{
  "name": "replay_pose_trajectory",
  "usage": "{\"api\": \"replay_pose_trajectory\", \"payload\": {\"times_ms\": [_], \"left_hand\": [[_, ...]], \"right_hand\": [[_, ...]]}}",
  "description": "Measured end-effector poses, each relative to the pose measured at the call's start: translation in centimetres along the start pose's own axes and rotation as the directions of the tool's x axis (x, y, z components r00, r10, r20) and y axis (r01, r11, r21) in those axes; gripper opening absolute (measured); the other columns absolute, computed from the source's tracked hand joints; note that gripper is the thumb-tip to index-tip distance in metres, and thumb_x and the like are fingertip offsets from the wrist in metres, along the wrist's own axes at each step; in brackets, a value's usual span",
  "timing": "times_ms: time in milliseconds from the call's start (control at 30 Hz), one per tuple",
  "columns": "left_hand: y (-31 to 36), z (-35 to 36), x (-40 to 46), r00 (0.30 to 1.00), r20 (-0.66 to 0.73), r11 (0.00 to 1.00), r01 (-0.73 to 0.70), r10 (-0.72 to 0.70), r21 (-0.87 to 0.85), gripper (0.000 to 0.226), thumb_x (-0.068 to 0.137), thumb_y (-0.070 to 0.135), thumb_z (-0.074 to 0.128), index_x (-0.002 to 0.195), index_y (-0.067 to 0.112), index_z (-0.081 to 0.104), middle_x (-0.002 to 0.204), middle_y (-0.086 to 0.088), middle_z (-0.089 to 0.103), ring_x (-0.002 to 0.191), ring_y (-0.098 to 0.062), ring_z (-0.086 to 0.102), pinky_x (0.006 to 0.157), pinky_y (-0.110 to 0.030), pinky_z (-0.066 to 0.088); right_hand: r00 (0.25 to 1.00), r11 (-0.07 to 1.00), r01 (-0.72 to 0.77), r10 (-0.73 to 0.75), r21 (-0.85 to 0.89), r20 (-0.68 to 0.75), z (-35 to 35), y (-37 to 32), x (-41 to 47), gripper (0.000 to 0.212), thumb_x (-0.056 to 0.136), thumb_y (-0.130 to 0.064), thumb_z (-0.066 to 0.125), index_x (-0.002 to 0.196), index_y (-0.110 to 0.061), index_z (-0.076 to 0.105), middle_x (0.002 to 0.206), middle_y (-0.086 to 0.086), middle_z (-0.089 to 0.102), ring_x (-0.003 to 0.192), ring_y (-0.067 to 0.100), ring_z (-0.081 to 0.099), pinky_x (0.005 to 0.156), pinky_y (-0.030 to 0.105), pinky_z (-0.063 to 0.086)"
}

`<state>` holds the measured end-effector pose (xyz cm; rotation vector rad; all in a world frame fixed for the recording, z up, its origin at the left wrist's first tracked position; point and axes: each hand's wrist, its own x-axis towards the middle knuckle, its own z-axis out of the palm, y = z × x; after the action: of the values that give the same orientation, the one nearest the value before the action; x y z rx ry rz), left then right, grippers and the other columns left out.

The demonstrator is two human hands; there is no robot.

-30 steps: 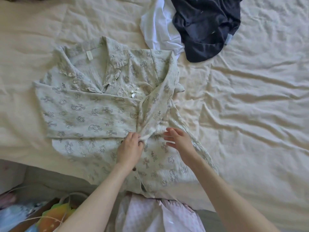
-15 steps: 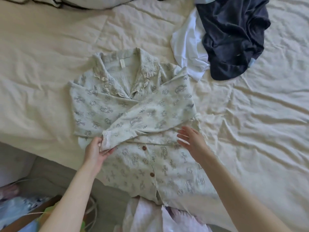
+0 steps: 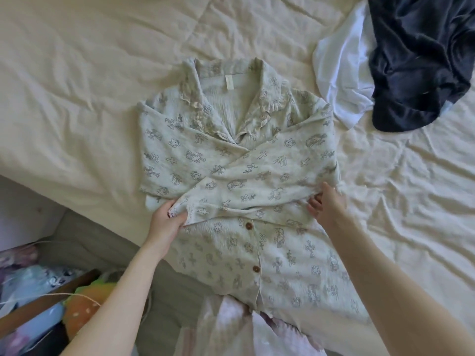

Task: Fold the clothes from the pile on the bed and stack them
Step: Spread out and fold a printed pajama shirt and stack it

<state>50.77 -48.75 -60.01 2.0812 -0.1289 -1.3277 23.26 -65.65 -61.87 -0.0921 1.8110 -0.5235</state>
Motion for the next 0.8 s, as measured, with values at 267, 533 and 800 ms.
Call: {"api": "replay_pose_trajectory", "payload": {"times_ms": [267, 533, 800], "left_hand": [[-1.0, -1.7, 0.2, 0.995, 0.061, 0.882, -0.097, 0.078, 0.461, 0.041, 0.089, 0.0, 0.058, 0.128, 0.011, 0.051, 0.118, -0.009, 0.058, 0.096, -0.023, 0.058, 0.081, -0.029, 0.046], [6.8, 7.5, 1.4, 0.838, 0.096, 0.338, -0.318, 0.537, 0.886, 0.039, 0.089, 0.011, 0.049, 0.128, 0.008, 0.05, 0.121, -0.013, 0.049, 0.112, -0.03, 0.046, 0.089, -0.041, 0.038], [16.6, 24.6, 5.2, 0.711, 0.528, 0.287, -0.685, 0.464, 0.669, 0.045, 0.094, 0.037, 0.046, 0.135, 0.018, 0.041, 0.133, -0.004, 0.045, 0.122, -0.023, 0.043, 0.104, -0.042, 0.033]], "right_hand": [[0.997, 0.967, -0.071, 0.066, 0.245, 0.028, -0.2, -0.4, 0.0, 0.037, 0.095, -0.02, 0.054, 0.129, -0.006, 0.051, 0.115, 0.009, 0.064, 0.099, 0.023, 0.064, 0.077, 0.037, 0.055], [0.99, 0.956, -0.134, 0.119, 0.262, 0.075, -0.8, -2.7, 1.1, 0.047, 0.094, -0.047, 0.049, 0.122, -0.01, 0.057, 0.106, 0.005, 0.065, 0.088, 0.018, 0.063, 0.068, 0.031, 0.052], [0.959, 0.977, -0.157, 0.117, 0.142, 0.259, -1.4, -4.5, 3.4, 0.019, 0.093, -0.023, 0.057, 0.098, -0.007, 0.067, 0.09, 0.009, 0.071, 0.076, 0.022, 0.068, 0.068, 0.037, 0.059]]}}
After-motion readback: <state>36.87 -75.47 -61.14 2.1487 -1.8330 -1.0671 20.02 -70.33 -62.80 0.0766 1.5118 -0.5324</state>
